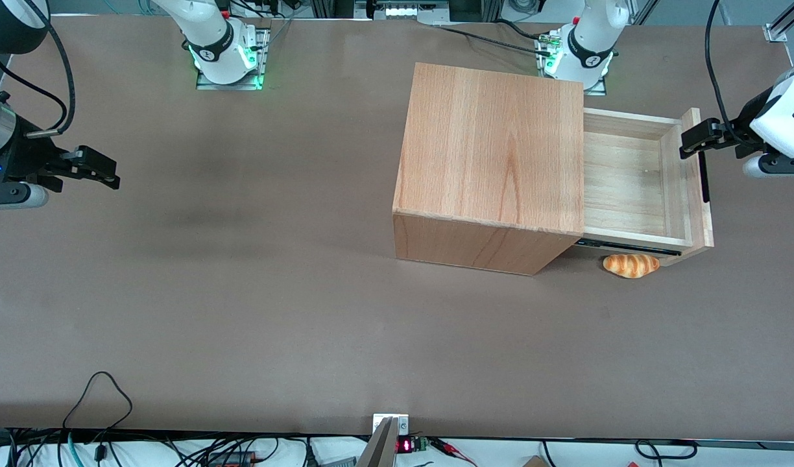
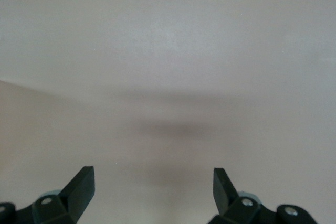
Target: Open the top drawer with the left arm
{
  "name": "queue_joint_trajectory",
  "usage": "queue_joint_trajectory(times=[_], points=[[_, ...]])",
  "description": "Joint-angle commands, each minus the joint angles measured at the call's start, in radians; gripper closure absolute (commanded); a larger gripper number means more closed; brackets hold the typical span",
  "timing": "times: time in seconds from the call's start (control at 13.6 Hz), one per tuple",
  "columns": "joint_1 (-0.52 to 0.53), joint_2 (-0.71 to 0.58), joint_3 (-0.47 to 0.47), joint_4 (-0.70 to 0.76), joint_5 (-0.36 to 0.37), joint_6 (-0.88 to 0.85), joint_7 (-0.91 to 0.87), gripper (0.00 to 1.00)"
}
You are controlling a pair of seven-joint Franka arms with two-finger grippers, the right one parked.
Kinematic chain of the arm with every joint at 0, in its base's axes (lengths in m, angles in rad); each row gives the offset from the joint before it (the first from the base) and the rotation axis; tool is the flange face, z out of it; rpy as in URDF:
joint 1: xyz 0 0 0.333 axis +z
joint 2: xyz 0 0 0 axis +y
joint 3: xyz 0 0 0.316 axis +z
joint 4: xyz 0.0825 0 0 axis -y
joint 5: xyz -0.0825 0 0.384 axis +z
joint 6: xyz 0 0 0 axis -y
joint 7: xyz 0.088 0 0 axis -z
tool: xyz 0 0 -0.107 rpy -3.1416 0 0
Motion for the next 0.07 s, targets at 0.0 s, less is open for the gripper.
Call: queue_joint_trajectory(times=[0.0], points=[[0.004,-0.03,-0.009,-0.033,0.024,0.019,-0.002,0.0]])
